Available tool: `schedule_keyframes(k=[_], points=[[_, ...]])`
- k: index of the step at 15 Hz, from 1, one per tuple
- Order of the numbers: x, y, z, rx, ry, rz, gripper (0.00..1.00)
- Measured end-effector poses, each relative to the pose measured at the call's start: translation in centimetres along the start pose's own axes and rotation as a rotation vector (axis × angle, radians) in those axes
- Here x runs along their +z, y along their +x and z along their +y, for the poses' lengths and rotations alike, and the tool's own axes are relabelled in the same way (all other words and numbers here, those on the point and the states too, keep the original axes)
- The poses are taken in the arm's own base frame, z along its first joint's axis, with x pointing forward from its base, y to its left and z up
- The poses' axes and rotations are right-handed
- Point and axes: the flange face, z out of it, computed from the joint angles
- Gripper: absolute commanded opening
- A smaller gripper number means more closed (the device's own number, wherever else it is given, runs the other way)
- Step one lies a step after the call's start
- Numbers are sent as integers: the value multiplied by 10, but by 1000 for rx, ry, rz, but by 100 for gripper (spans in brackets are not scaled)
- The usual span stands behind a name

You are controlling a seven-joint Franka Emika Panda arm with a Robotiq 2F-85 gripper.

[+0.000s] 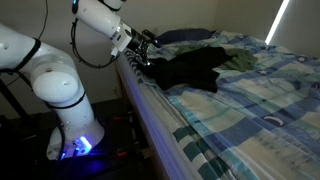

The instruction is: Fold the pair of trousers

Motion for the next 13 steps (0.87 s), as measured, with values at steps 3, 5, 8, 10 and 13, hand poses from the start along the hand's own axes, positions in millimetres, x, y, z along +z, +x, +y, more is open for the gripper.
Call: schedule_keyframes(k=[3, 5, 8, 10, 13], points=[[-7, 3, -4, -5, 27, 29, 100], [-12, 5, -6, -7, 42, 46, 100], [-17, 7, -11, -5, 64, 58, 100], [-19, 8, -17, -11, 79, 57, 100], [-23, 8, -28, -17, 107, 45, 100]])
